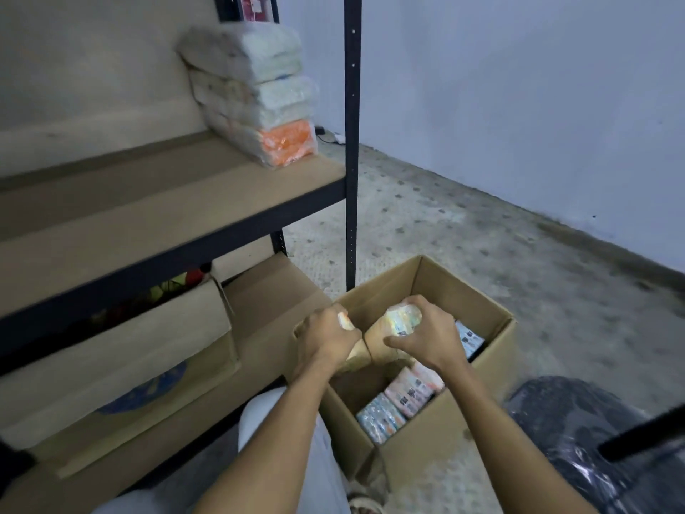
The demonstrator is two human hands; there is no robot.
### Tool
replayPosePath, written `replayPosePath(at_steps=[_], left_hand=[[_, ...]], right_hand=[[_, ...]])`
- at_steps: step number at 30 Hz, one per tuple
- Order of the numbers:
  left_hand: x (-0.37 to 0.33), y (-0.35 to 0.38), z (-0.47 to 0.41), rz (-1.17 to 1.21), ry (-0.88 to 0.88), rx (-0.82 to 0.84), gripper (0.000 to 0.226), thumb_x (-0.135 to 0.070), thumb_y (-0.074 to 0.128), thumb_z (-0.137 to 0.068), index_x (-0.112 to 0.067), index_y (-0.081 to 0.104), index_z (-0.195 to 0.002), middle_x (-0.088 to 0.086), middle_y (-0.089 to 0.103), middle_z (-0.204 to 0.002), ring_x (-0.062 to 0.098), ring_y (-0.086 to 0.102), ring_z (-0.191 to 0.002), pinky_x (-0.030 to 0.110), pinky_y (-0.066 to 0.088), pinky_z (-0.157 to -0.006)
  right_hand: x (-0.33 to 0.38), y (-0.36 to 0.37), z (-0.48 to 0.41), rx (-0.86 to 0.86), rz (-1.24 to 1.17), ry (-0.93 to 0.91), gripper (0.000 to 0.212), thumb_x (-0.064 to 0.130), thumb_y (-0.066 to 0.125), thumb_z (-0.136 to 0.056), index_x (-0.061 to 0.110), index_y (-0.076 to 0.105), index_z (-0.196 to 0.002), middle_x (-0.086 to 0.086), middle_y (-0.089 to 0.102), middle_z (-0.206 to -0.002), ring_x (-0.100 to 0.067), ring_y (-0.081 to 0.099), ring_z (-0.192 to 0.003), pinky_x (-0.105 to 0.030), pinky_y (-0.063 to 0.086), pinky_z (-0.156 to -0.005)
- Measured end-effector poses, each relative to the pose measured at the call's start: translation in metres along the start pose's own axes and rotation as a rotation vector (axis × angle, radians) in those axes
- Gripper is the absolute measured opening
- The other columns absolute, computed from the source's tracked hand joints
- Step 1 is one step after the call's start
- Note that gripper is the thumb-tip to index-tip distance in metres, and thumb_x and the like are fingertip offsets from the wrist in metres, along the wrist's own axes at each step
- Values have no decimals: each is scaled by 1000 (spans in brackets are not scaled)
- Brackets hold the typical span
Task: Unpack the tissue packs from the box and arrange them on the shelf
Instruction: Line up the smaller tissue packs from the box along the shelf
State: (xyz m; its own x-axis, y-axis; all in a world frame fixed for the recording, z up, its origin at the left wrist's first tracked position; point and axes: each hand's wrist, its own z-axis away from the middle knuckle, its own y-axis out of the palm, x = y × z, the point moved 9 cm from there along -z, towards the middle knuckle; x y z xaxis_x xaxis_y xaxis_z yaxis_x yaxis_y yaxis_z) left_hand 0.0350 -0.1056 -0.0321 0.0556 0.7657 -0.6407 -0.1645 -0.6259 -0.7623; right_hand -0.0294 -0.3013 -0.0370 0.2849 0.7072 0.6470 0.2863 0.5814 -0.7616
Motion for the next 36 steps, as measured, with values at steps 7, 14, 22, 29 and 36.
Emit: replayPosePath(at_steps=[7, 14, 22, 29, 36], left_hand=[[-21, -64, 44, 84, 92, -180, 40, -39, 75, -73, -32, 66, -110, 3, 68, -107, 27, 62, -97, 30, 49, -75], [-47, -128, 91, 155, 246, -392, 37, -39, 73, -71, -33, 68, -107, -2, 70, -102, 24, 63, -93, 38, 54, -79], [-63, -206, 130, 283, 454, -616, 34, -32, 77, -71, -29, 70, -103, -7, 66, -95, 13, 60, -88, 37, 54, -74], [-53, -269, 146, 293, 609, -806, 33, -31, 76, -72, -25, 71, -104, -12, 68, -106, 9, 61, -102, 36, 51, -87], [-19, -321, 153, 222, 626, -967, 36, -26, 78, -71, -20, 71, -106, -16, 62, -107, 10, 58, -104, 37, 52, -84]], right_hand=[[45, -72, 46, -215, -67, -113, 72, 45, 83, -55, 25, 55, -117, 1, 63, -106, -18, 59, -93, -34, 50, -80], [92, -131, 100, -409, -134, -234, 73, 41, 83, -60, 22, 52, -124, 2, 61, -114, -16, 58, -94, -36, 52, -82], [147, -181, 137, -602, -276, -395, 63, 39, 83, -61, 26, 55, -116, 9, 61, -107, -11, 58, -95, -31, 52, -84], [203, -183, 135, -651, -349, -537, 62, 41, 83, -62, 25, 56, -115, 13, 57, -106, -2, 53, -90, -6, 39, -72], [264, -152, 118, -592, -445, -673, 61, 39, 83, -63, 25, 55, -116, 13, 56, -108, -2, 54, -93, -13, 45, -73]])
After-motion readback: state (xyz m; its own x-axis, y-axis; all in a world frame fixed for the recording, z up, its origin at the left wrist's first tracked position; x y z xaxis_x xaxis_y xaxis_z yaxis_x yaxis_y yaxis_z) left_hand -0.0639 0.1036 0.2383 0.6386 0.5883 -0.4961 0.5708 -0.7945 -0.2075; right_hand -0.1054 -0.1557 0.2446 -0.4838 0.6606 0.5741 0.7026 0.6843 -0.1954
